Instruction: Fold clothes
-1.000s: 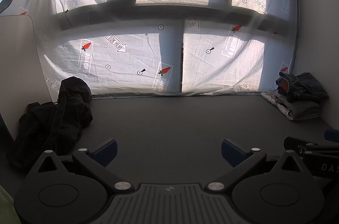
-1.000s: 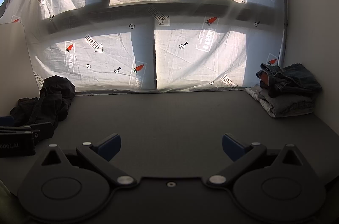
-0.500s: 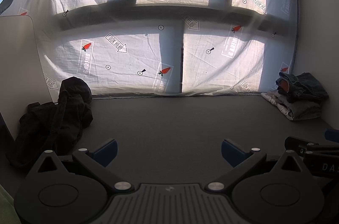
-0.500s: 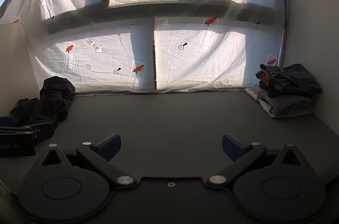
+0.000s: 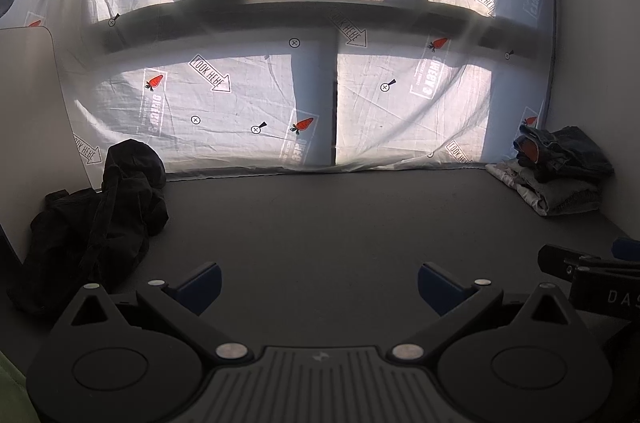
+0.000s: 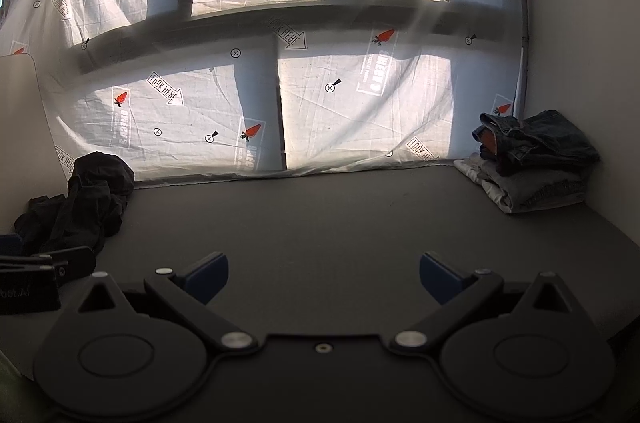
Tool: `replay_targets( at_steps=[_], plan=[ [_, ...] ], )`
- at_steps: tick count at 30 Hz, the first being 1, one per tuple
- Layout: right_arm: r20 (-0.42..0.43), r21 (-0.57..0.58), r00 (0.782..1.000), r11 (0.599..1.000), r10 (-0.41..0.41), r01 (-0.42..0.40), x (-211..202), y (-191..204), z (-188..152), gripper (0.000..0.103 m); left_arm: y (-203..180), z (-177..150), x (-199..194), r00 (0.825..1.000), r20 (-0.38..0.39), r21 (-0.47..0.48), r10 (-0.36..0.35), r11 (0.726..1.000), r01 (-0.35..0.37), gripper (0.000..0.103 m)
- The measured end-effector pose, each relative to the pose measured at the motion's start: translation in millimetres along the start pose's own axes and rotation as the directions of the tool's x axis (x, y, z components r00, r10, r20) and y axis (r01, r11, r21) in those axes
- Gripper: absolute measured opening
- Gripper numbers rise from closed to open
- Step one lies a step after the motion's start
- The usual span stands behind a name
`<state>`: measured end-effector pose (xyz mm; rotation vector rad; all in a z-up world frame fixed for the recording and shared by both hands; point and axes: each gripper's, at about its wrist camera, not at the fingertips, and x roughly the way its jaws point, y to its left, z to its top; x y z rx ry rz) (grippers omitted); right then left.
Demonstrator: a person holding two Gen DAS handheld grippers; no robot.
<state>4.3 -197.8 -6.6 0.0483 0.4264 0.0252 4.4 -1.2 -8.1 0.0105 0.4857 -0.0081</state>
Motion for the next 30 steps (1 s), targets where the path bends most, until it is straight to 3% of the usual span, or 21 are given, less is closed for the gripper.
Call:
replay_targets(
  at_steps=[9,13,16,20,23,30],
  plan=[
    [-0.043,0.020,0.998,0.998,-0.053,0.054,19,-32,-1,0.103,-26,13,40,0.996,-0.091,-0.011,-0.013,1.000,0.012,0.103],
    [-0.089,0.050,0.995,0.998,-0.044,0.048,49,-48,2,0.103,-39,31,66,0.993,-0.116,0.027,0.014,1.000,-0.011,0.103],
    [-0.103,0.065,0.994,0.997,-0.040,0.047,76,-57,7,0.103,-44,45,95,0.988,-0.152,-0.008,0.023,1.000,-0.024,0.103],
    [-0.131,0.081,0.991,0.996,-0.013,0.024,114,-68,17,0.103,-50,61,125,0.981,-0.173,0.004,0.084,0.996,-0.085,0.103],
    [-0.153,0.064,0.988,0.998,0.006,0.004,139,-73,24,0.103,-48,70,151,0.971,-0.213,-0.036,0.104,0.993,-0.114,0.103],
    [-0.213,0.020,0.975,0.998,0.063,-0.060,196,-70,36,0.103,-25,80,186,0.929,-0.304,-0.120,0.209,0.959,-0.255,0.103]
  ],
)
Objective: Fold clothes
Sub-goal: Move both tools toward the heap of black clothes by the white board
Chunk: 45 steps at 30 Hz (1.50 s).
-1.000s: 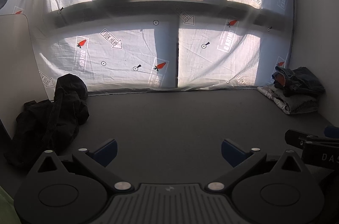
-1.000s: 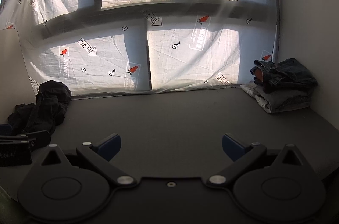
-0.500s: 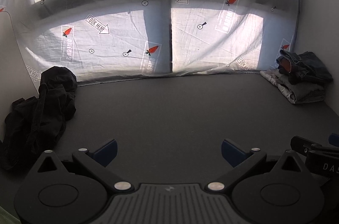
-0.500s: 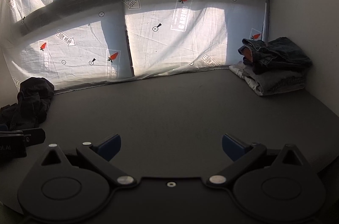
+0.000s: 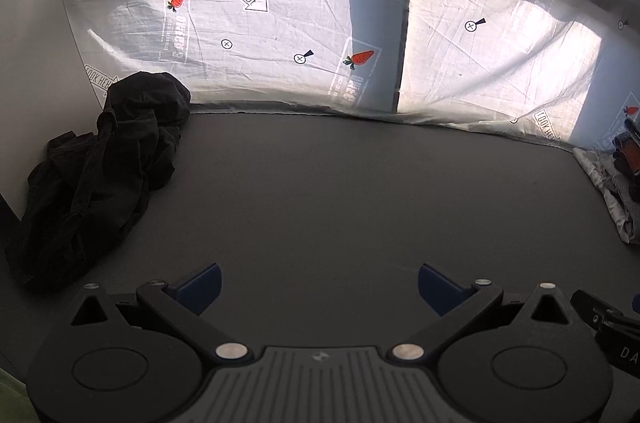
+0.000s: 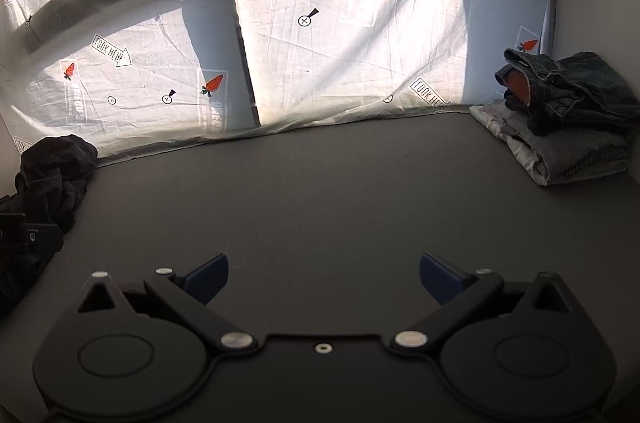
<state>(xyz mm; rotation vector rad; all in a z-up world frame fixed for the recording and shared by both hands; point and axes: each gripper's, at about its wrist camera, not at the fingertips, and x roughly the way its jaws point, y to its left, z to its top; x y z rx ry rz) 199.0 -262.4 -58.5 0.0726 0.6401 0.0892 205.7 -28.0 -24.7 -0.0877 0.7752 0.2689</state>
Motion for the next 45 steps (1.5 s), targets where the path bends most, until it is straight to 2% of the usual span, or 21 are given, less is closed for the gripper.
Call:
replay_targets(
  at_steps=[6,12,16,24,30,35,37,39,43,45],
  plan=[
    [-0.054,-0.062,0.997,0.996,0.060,-0.063,47,20,19,0.103,37,10,23,0.993,-0.073,-0.101,0.093,0.990,-0.100,0.103],
    [-0.076,-0.113,0.991,0.987,0.106,-0.114,82,59,34,0.103,86,25,47,0.985,-0.101,-0.164,0.138,0.974,-0.153,0.103],
    [-0.076,-0.131,0.990,0.983,0.119,-0.128,104,98,46,0.103,125,42,68,0.981,-0.119,-0.199,0.154,0.964,-0.175,0.103],
    [-0.075,-0.218,0.985,0.961,0.154,-0.167,157,208,70,0.103,209,71,126,0.975,-0.140,-0.295,0.174,0.932,-0.209,0.103],
    [-0.066,-0.312,0.982,0.931,0.176,-0.188,199,290,87,0.103,284,87,180,0.957,-0.192,-0.377,0.218,0.884,-0.277,0.103],
    [-0.084,-0.385,0.972,0.892,0.221,-0.236,241,364,99,0.102,346,89,215,0.926,-0.243,-0.412,0.288,0.834,-0.367,0.103],
    [-0.089,-0.402,0.966,0.879,0.242,-0.257,256,394,105,0.098,369,88,226,0.918,-0.263,-0.440,0.298,0.810,-0.389,0.103],
    [-0.096,-0.386,0.955,0.873,0.282,-0.297,269,418,113,0.090,389,86,234,0.914,-0.273,-0.472,0.300,0.786,-0.399,0.103],
    [-0.110,-0.325,0.923,0.864,0.370,-0.385,300,470,132,0.083,420,81,249,0.911,-0.291,-0.525,0.293,0.747,-0.408,0.103],
    [-0.118,-0.290,0.899,0.851,0.421,-0.437,315,493,144,0.072,432,76,261,0.902,-0.323,-0.548,0.285,0.721,-0.424,0.103]
  ],
)
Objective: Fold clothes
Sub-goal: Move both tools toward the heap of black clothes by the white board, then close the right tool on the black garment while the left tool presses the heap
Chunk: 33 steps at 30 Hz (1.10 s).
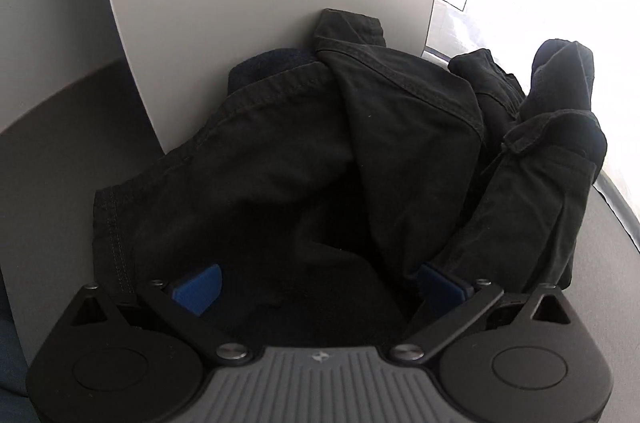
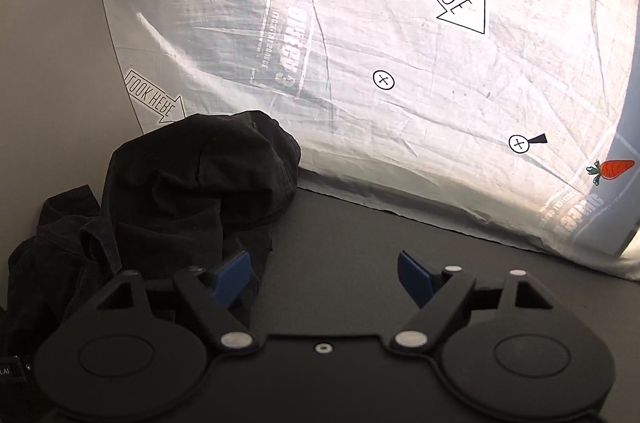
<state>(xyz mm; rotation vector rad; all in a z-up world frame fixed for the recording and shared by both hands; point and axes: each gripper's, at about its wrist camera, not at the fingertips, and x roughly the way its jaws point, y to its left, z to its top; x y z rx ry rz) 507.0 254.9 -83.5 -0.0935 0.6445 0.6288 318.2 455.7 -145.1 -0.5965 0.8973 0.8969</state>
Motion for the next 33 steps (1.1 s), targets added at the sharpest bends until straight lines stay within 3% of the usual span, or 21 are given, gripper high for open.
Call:
replay_targets(
  at_steps=[1,3,6,12,19,21,24,25,29,33],
  plan=[
    [0.002,0.035,0.999,0.999,0.039,-0.039,10,1,9,0.068,3,2,8,1.000,-0.020,-0.016,0.005,1.000,-0.005,0.103],
    [0.008,0.109,0.993,0.987,0.118,-0.118,28,3,28,0.047,7,4,23,0.999,-0.053,-0.047,-0.001,0.999,-0.002,0.103],
    [0.029,0.191,0.979,0.960,0.203,-0.205,55,7,50,0.028,9,4,42,0.994,-0.106,-0.095,-0.033,0.995,0.023,0.103],
    [0.036,0.326,0.959,0.904,0.280,-0.276,92,33,75,0.032,17,0,65,0.981,-0.184,-0.171,-0.063,0.985,0.031,0.103],
    [-0.073,0.359,0.951,0.898,0.299,-0.254,111,59,61,0.048,12,-3,71,0.980,-0.194,-0.132,-0.032,0.991,0.006,0.103],
    [-0.126,0.357,0.942,0.900,0.310,-0.248,120,64,56,0.050,7,-5,72,0.982,-0.187,-0.111,-0.003,0.994,-0.018,0.103],
    [-0.183,0.368,0.911,0.885,0.369,-0.285,132,65,47,0.052,0,-10,71,0.986,-0.161,-0.095,0.037,0.994,-0.053,0.103],
    [-0.191,0.340,0.908,0.893,0.373,-0.295,133,65,44,0.051,-1,-12,71,0.987,-0.152,-0.095,0.045,0.994,-0.060,0.103],
    [-0.193,0.238,0.914,0.921,0.356,-0.309,126,62,34,0.012,-3,-16,69,0.989,-0.133,-0.093,0.056,0.993,-0.069,0.103],
    [-0.160,0.200,0.928,0.932,0.335,-0.302,106,54,27,0.008,-6,-20,67,0.990,-0.121,-0.087,0.070,0.993,-0.081,0.103]
  ],
)
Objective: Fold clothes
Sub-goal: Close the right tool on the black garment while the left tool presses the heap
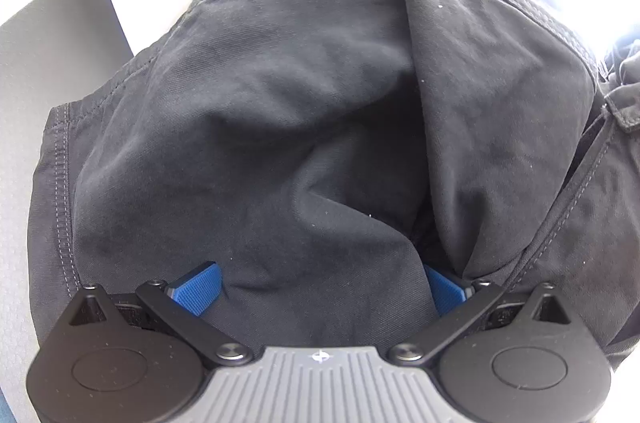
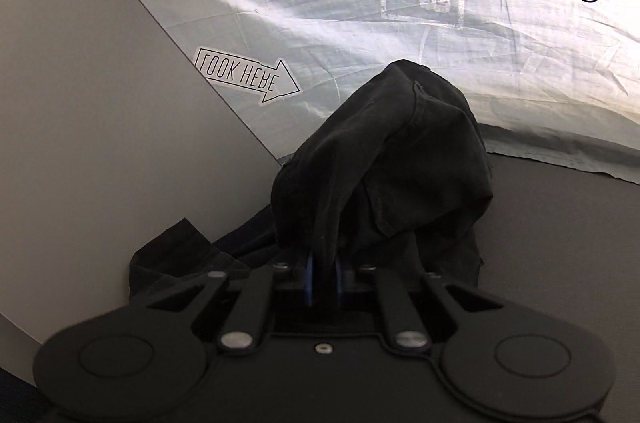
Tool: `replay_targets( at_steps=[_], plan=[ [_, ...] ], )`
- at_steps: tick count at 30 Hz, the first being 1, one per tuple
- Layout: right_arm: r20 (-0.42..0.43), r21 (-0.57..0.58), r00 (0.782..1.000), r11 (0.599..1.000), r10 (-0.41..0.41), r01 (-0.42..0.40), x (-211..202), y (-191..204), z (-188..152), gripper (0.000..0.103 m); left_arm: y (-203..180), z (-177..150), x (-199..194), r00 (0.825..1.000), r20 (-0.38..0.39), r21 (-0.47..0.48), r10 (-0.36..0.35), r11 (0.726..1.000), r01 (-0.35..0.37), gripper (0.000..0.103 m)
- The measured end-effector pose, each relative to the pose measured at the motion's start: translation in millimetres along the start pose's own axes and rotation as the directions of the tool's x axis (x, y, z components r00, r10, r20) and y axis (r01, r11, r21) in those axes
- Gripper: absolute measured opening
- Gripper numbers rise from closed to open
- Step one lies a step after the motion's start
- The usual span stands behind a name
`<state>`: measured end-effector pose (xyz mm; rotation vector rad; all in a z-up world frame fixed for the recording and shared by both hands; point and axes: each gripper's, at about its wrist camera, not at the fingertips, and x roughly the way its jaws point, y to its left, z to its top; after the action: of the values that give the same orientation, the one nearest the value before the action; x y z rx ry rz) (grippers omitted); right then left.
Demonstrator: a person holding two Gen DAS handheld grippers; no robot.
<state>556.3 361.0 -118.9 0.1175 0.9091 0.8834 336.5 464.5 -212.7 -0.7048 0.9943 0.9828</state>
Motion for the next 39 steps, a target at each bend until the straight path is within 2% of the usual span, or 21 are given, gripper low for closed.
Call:
replay_targets(
  at_steps=[6,11,13,16,17,18,20,25,30,31,32,33,35,39],
  plan=[
    [0.037,0.025,0.999,0.999,-0.025,0.024,-28,-10,-8,0.007,-7,2,-1,1.000,-0.007,0.011,0.014,1.000,-0.014,0.103],
    [0.027,0.035,0.997,0.997,-0.068,0.067,-40,-17,-15,0.007,-11,-1,-2,1.000,-0.003,0.018,0.025,1.000,-0.025,0.103],
    [0.014,0.061,0.996,0.995,-0.085,0.084,-40,-21,-17,0.007,-12,-3,-3,1.000,0.004,0.020,0.030,0.999,-0.030,0.103],
    [0.038,0.126,0.997,0.990,-0.070,0.064,-44,-27,-19,0.010,-15,-5,-4,0.999,0.010,0.025,0.041,0.999,-0.041,0.103],
    [0.062,0.145,0.996,0.988,-0.064,0.054,-46,-28,-18,0.016,-16,-5,-4,0.999,0.010,0.027,0.045,0.999,-0.045,0.103],
    [0.088,0.165,0.994,0.985,-0.066,0.051,-49,-28,-17,0.031,-17,-5,-4,0.999,0.010,0.030,0.049,0.998,-0.049,0.103],
    [0.125,0.194,0.991,0.981,-0.054,0.029,-50,-31,-11,0.049,-19,-6,-4,0.998,0.010,0.034,0.056,0.998,-0.056,0.103],
    [0.094,0.234,0.995,0.972,0.011,-0.033,-34,-34,10,0.050,-21,-8,-6,0.998,0.007,0.036,0.058,0.998,-0.058,0.103],
    [0.017,0.211,0.999,0.977,0.037,-0.040,-13,-20,6,0.053,-24,-9,-8,0.998,0.000,0.042,0.059,0.997,-0.059,0.103],
    [0.003,0.191,1.000,0.981,0.023,-0.023,-9,-18,4,0.052,-25,-9,-9,0.998,0.000,0.042,0.059,0.997,-0.059,0.103],
    [-0.011,0.170,1.000,0.985,0.009,-0.007,-6,-16,2,0.046,-26,-10,-9,0.998,0.000,0.043,0.059,0.997,-0.059,0.103],
    [-0.024,0.149,1.000,0.989,-0.006,0.009,-2,-14,1,0.028,-26,-11,-10,0.998,0.000,0.043,0.059,0.997,-0.059,0.103],
    [-0.022,0.168,1.000,0.986,0.000,0.003,-4,-22,-2,0.013,-28,-12,-11,0.998,0.002,0.044,0.060,0.997,-0.060,0.103],
    [0.015,0.214,1.000,0.977,0.000,-0.003,-20,-40,-5,0.008,-32,-15,-13,0.998,0.004,0.042,0.060,0.997,-0.061,0.103]
  ],
)
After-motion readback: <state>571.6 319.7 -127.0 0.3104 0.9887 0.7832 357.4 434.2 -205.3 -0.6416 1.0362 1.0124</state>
